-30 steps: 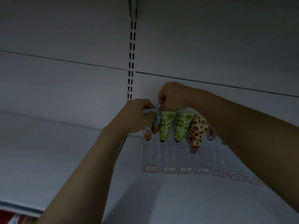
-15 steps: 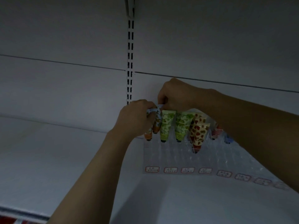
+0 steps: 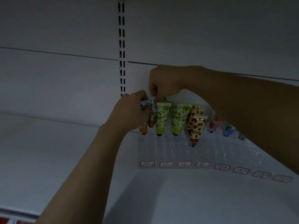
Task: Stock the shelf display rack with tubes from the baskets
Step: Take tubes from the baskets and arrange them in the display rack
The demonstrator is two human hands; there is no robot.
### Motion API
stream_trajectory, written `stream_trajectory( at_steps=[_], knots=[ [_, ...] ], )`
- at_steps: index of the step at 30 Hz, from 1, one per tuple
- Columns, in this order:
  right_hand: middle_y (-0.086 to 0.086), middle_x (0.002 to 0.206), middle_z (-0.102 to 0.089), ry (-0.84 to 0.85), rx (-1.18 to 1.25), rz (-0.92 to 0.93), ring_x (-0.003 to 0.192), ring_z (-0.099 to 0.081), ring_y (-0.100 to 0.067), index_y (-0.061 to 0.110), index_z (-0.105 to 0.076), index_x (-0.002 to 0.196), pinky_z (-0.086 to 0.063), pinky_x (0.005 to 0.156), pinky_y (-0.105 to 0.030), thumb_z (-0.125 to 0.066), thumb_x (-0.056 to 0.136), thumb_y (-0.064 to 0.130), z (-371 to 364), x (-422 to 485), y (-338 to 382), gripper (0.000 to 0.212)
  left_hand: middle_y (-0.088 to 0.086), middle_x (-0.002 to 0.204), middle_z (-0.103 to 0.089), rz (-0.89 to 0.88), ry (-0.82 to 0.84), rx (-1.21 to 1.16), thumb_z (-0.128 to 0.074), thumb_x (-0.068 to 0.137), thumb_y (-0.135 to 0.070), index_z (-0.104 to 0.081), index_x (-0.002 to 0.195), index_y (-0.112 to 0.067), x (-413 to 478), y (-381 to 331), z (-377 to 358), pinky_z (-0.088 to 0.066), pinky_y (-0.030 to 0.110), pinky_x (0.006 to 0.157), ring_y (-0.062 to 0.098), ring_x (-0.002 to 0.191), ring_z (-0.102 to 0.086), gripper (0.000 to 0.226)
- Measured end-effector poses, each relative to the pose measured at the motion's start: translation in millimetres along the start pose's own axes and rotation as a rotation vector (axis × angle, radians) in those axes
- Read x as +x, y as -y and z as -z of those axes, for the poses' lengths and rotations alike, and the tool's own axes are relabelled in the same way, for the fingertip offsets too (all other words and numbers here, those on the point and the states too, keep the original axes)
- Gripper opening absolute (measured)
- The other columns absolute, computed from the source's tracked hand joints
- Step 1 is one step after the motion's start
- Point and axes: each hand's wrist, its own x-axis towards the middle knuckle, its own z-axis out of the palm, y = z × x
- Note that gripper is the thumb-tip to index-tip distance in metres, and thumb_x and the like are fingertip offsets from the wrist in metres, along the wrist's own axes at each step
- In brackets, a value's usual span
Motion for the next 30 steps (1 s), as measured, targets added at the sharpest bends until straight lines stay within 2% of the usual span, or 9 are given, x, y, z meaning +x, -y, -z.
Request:
stream_trajectory(
  at_steps=[3,5,8,12,17,22,24,27,30],
  knots=[
    [0.000,0.093,-0.067,0.021,-0.008,-0.001,0.079,-0.056,-0.010,0.010,-0.073,0.100,-0.046,0.066,-0.022,-0.073,0.082,0.022,-1.1,3.5,0.3,0.022,0.008,0.070,-0.065,-0.033,-0.009,-0.024,-0.064,0.084,-0.012,-0.062,0.085,-0.006,-0.2,4.7,-0.7,-0.047,0.027,0.048,0.018,0.053,-0.055,0.007],
    [0.002,0.087,-0.065,0.025,0.010,-0.005,0.075,-0.056,-0.010,0.012,-0.072,0.098,-0.047,0.065,-0.023,-0.073,0.082,0.022,-1.9,3.8,-0.5,0.019,-0.003,0.060,-0.056,-0.033,-0.025,-0.039,-0.064,0.084,-0.011,-0.057,0.078,-0.009,-1.1,5.6,-0.5,-0.035,0.012,0.043,0.005,0.046,-0.047,0.009],
    [0.006,0.079,-0.059,0.031,0.013,-0.002,0.067,-0.052,-0.007,0.012,-0.072,0.098,-0.042,0.059,-0.016,-0.073,0.082,0.022,-2.2,4.9,-1.1,0.019,-0.014,0.056,-0.045,-0.030,-0.035,-0.040,-0.064,0.084,-0.012,-0.050,0.074,-0.014,-2.0,5.8,-0.9,-0.032,0.013,0.042,0.001,0.044,-0.042,0.018],
    [0.007,0.074,-0.058,0.046,-0.020,0.015,0.062,-0.048,-0.006,0.007,-0.072,0.099,-0.038,0.055,-0.014,-0.071,0.084,0.020,-2.5,6.1,-0.3,0.020,-0.008,0.060,-0.049,0.023,-0.023,-0.033,-0.062,0.086,-0.016,-0.050,0.077,-0.017,-3.3,6.6,-2.8,-0.033,0.022,0.046,0.004,0.049,-0.045,0.015],
    [0.016,0.064,-0.048,0.019,-0.019,0.041,0.057,-0.044,-0.003,0.009,-0.072,0.096,-0.035,0.052,-0.012,-0.067,0.088,0.016,-7.0,6.9,-1.2,0.012,-0.004,0.063,-0.055,0.036,-0.060,-0.032,-0.062,0.085,-0.015,-0.054,0.076,-0.017,-4.8,4.4,-4.3,-0.037,0.022,0.050,0.001,0.050,-0.045,0.012],
    [0.011,0.066,-0.050,0.052,-0.036,0.040,0.059,-0.044,-0.006,0.007,-0.071,0.096,-0.039,0.058,-0.018,-0.065,0.088,0.014,-10.0,8.8,2.1,0.011,-0.004,0.063,-0.054,0.045,-0.042,-0.019,-0.063,0.085,-0.014,-0.055,0.077,-0.016,-6.0,3.0,-3.1,-0.038,0.024,0.052,0.005,0.051,-0.048,0.011],
    [0.003,0.076,-0.062,0.072,-0.068,0.047,0.063,-0.048,-0.010,0.006,-0.071,0.099,-0.042,0.060,-0.022,-0.066,0.088,0.016,-8.1,6.7,4.0,0.016,-0.005,0.073,-0.058,0.069,0.042,-0.008,-0.065,0.086,-0.018,-0.062,0.089,-0.015,-8.0,0.0,2.2,-0.045,0.026,0.057,0.015,0.062,-0.059,0.006],
    [-0.008,0.110,-0.068,0.168,-0.124,-0.006,0.076,-0.049,-0.012,0.005,-0.068,0.113,-0.038,0.053,-0.013,-0.058,0.094,0.024,-8.4,12.1,8.1,0.029,-0.005,0.100,-0.057,0.094,0.078,-0.060,-0.071,0.084,-0.028,-0.055,0.123,-0.014,-13.3,-0.8,20.6,-0.050,0.026,0.073,0.013,0.086,-0.059,0.045],
    [-0.010,0.116,-0.067,0.191,-0.127,-0.065,0.066,-0.045,-0.010,0.004,-0.067,0.115,-0.029,0.045,-0.010,-0.051,0.097,0.034,-9.7,12.6,11.3,0.038,0.001,0.091,-0.064,0.095,0.027,-0.057,-0.075,0.081,-0.024,-0.061,0.106,-0.012,-18.9,2.9,38.5,-0.053,0.031,0.069,0.018,0.078,-0.062,0.030]
  ],
)
